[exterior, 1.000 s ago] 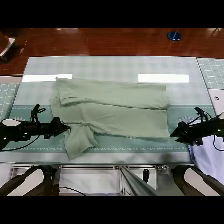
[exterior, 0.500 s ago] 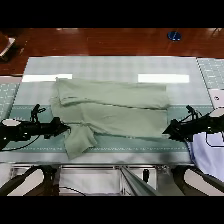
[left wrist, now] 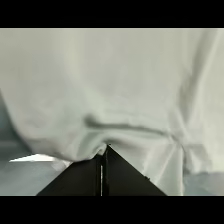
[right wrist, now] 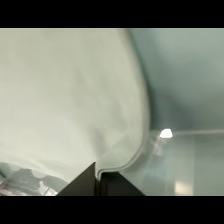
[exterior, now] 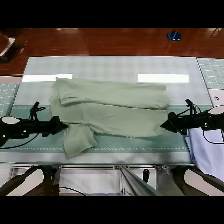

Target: Fold the shirts.

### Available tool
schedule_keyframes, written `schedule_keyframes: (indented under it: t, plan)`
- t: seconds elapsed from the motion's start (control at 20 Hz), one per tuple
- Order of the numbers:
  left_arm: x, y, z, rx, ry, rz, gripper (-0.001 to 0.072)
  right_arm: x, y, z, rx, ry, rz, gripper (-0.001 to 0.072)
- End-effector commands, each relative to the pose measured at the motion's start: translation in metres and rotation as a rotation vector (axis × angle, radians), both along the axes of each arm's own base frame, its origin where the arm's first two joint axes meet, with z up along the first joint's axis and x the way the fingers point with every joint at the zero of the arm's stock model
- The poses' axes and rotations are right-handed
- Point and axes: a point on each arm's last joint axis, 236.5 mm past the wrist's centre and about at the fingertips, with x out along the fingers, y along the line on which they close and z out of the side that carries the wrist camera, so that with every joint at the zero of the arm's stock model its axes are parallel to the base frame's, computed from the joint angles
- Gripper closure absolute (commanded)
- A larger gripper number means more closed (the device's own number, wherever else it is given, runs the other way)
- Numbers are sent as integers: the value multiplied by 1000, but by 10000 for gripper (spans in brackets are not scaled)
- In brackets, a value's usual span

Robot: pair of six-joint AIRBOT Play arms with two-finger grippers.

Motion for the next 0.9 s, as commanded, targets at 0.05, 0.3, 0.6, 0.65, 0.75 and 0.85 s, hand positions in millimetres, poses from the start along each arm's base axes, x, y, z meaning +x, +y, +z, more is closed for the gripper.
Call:
schedule_keyframes:
  t: [0.05,0.3,0.6,0.65,0.75,0.85]
  plan:
    - [57,-9,69,-101,-185,-24,689,46,-5,41,4,-165,27,681]
    - [140,7,121,-40,-328,27,689,112,-25,76,-42,-284,12,681]
    - [231,-12,118,-96,-295,-5,689,179,-28,71,-43,-303,13,681]
    - [241,-17,112,-109,-278,-21,689,185,-31,64,-41,-288,6,681]
    - [258,-24,99,-127,-256,-50,689,194,-34,50,-41,-268,-5,681]
    - [275,-22,89,-134,-249,-36,689,202,-39,39,-47,-259,-28,681]
